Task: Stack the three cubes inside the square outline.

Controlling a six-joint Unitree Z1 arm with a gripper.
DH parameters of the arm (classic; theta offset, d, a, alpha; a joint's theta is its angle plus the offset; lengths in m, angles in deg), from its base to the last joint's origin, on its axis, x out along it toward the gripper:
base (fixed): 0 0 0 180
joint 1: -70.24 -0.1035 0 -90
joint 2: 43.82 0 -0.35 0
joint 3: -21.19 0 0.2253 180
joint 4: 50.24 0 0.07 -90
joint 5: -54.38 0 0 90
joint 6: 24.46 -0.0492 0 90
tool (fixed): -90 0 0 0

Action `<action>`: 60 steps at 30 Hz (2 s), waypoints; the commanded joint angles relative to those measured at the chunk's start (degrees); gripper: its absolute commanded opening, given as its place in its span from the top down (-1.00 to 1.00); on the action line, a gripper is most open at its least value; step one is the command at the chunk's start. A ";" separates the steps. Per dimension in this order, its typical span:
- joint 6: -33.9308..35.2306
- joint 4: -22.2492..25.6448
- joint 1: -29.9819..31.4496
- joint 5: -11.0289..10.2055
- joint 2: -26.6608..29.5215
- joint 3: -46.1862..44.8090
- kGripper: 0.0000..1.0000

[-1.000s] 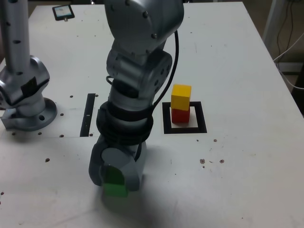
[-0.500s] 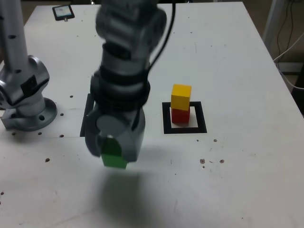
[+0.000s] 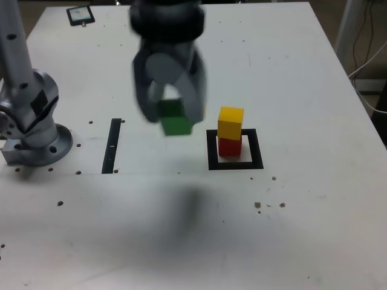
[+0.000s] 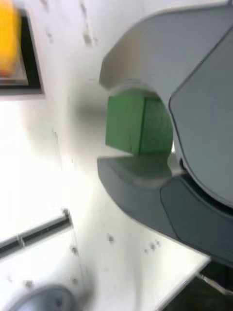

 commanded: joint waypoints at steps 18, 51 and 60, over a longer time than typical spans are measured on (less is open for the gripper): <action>-8.02 3.48 -11.25 -2.90 -11.44 13.15 0.89; -11.09 2.90 -14.05 -4.29 -17.96 14.63 0.63; -11.76 3.45 -13.90 -3.15 -17.56 14.73 -0.25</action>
